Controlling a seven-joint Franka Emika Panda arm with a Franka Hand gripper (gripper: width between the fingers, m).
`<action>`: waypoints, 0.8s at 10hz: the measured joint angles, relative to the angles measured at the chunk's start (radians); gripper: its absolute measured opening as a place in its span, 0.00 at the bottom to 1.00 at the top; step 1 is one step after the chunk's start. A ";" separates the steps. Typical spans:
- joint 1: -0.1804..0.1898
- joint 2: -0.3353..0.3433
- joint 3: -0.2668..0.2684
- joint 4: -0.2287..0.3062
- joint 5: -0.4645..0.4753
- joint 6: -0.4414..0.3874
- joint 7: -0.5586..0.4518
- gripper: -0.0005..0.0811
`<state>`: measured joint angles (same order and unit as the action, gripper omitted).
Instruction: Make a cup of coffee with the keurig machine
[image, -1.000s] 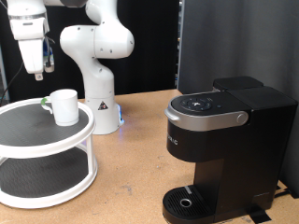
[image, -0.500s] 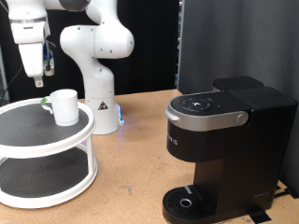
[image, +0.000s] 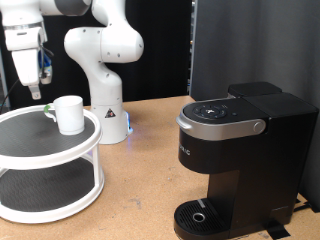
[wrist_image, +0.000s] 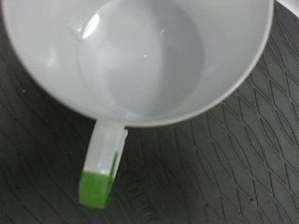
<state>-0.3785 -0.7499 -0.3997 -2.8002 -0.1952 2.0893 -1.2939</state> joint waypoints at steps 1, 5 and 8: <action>0.001 -0.001 -0.035 0.001 0.022 0.000 -0.043 0.99; 0.004 -0.001 -0.100 0.006 0.092 -0.021 -0.114 0.99; 0.027 -0.001 -0.097 -0.011 0.146 0.003 -0.111 0.99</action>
<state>-0.3516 -0.7512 -0.4972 -2.8116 -0.0488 2.0925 -1.4050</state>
